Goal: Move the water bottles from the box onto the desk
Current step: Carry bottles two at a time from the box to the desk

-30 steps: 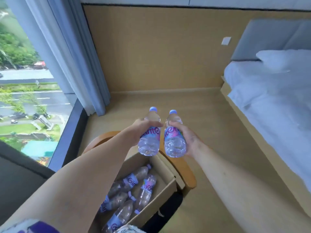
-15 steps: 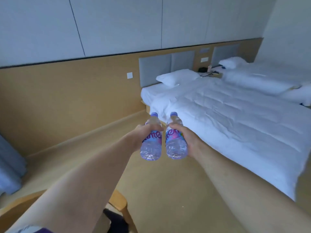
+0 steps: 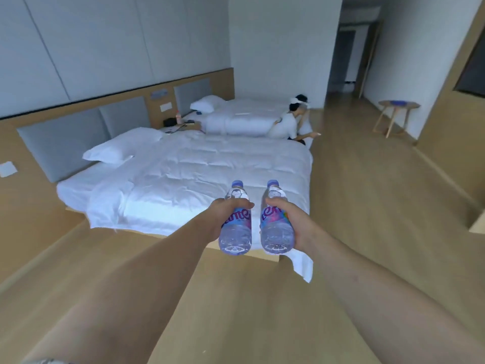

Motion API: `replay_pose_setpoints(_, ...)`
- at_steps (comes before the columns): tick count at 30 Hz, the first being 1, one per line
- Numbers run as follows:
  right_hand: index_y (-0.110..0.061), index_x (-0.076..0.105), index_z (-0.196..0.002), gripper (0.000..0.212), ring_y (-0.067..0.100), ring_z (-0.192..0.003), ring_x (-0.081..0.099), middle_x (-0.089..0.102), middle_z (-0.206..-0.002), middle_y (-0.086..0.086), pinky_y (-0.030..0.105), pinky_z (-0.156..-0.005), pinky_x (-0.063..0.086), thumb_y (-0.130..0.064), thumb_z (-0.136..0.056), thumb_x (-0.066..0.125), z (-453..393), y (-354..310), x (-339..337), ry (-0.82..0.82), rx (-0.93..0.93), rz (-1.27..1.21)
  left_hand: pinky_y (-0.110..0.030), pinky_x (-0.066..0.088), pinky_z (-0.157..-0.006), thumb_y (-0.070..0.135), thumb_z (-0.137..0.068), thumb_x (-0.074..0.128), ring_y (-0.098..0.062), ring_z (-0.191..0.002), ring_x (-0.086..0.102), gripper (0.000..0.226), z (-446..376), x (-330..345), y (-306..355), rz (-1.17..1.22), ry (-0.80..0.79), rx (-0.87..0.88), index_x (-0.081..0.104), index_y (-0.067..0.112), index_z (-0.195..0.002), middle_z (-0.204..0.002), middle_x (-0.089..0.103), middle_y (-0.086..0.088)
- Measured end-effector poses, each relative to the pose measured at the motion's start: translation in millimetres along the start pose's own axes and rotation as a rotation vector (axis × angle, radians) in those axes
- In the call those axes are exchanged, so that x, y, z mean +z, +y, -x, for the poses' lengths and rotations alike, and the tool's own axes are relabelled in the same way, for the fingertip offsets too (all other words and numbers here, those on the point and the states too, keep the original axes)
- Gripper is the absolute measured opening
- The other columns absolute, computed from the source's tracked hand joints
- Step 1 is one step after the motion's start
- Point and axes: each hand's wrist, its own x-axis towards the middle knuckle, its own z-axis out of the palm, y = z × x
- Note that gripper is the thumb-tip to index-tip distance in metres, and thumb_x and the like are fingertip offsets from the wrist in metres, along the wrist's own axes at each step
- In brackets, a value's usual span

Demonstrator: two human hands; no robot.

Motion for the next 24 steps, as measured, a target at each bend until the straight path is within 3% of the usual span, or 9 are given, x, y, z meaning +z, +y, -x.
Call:
replay_pose_setpoints(2,-0.009,0.060,-0.103,0.031,0.026,-0.065,0.066,0.067,-0.078,0.013,0.034,-0.062,0.056,-0.030,-0.087,0.074,6.2,-14.0,-37.4,0.065,-0.047,-0.046,-0.039,0.058,-0.068,0.017,-0.078,0.084,-0.033,-0.066,0.067,0.042,-26.4,42.8,10.6,-0.040,-0.089,-0.008,0.064,0.000,-0.110,-0.086,0.070,-0.021)
replay_pose_setpoints(5,-0.007,0.062,-0.110,0.035,0.032,-0.085,0.066,0.067,-0.097,0.017,0.041,-0.081,0.056,-0.031,-0.087,0.073,15.1,-33.4,-92.9,0.146,-0.099,-0.117,-0.039,0.057,-0.068,0.017,-0.080,0.083,-0.032,-0.066,0.066,0.039,-65.3,105.9,22.5,-0.087,-0.241,-0.022,0.064,0.000,-0.108,-0.087,0.069,-0.021)
replay_pose_setpoints(10,-0.009,0.058,-0.098,0.030,0.024,-0.063,0.063,0.062,-0.076,0.010,0.031,-0.060,0.056,-0.034,-0.089,0.072,19.2,-69.3,-181.4,0.335,-0.195,-0.203,-0.036,0.057,-0.067,0.021,-0.083,0.081,-0.029,-0.065,0.066,0.030,-133.8,206.2,43.6,-0.160,-0.511,-0.040,0.064,0.002,-0.099,-0.083,0.067,-0.019)
replay_pose_setpoints(14,-0.009,0.057,-0.109,0.041,0.025,-0.070,0.063,0.062,-0.083,0.011,0.034,-0.067,0.056,-0.037,-0.085,0.076,12.7,-106.9,-247.2,0.492,-0.268,-0.236,-0.041,0.057,-0.077,0.024,-0.079,0.085,-0.033,-0.078,0.066,0.040,-190.4,288.5,67.4,-0.201,-0.652,-0.055,0.063,0.003,-0.106,-0.089,0.067,-0.019)
replay_pose_setpoints(18,-0.008,0.061,-0.113,0.054,0.030,-0.080,0.066,0.066,-0.092,0.015,0.042,-0.082,0.056,-0.040,-0.076,0.084,10.4,-146.1,-305.8,0.641,-0.311,-0.284,-0.035,0.059,-0.063,0.026,-0.084,0.082,-0.026,-0.064,0.068,0.036,-236.4,373.4,90.9,-0.225,-0.824,-0.141,0.062,0.006,-0.106,-0.078,0.069,-0.012)
replay_pose_setpoints(21,-0.004,0.060,-0.113,0.053,0.029,-0.071,0.069,0.069,-0.085,0.015,0.039,-0.067,0.059,-0.037,-0.079,0.082,17.2,-167.0,-343.4,0.727,-0.343,-0.331,-0.032,0.059,-0.059,0.026,-0.083,0.083,-0.025,-0.060,0.068,0.034,-259.1,430.9,103.3,-0.299,-0.898,-0.161,0.064,0.007,-0.104,-0.073,0.070,-0.011)
replay_pose_setpoints(24,-0.003,0.059,-0.117,0.057,0.029,-0.069,0.069,0.068,-0.085,0.016,0.038,-0.064,0.059,-0.038,-0.078,0.082,28.4,-179.0,-377.6,0.838,-0.359,-0.362,-0.030,0.058,-0.053,0.028,-0.082,0.083,-0.024,-0.055,0.068,0.034,-274.8,482.2,108.9,-0.365,-0.966,-0.182,0.065,0.006,-0.101,-0.067,0.070,-0.010)
